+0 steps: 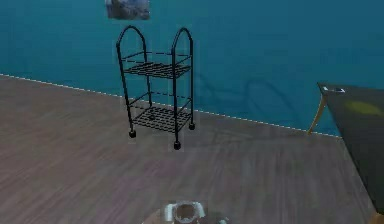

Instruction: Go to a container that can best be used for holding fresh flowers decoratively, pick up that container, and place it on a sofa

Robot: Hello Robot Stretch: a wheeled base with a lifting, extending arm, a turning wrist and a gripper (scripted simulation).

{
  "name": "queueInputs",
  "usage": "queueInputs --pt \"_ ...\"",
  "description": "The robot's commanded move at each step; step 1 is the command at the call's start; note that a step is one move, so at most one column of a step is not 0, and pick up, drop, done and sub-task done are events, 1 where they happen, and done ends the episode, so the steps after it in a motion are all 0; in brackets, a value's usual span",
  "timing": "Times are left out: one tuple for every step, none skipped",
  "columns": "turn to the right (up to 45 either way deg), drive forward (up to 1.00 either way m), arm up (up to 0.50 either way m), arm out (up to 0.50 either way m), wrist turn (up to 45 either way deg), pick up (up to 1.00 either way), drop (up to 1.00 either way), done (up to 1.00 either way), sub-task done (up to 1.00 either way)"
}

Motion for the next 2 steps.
queueInputs --pt "45.0 0.00 0.00 0.00 0.0 0.00 0.00 0.00 0.00" --pt "45.0 0.00 0.00 0.00 0.0 0.00 0.00 0.00 0.00"
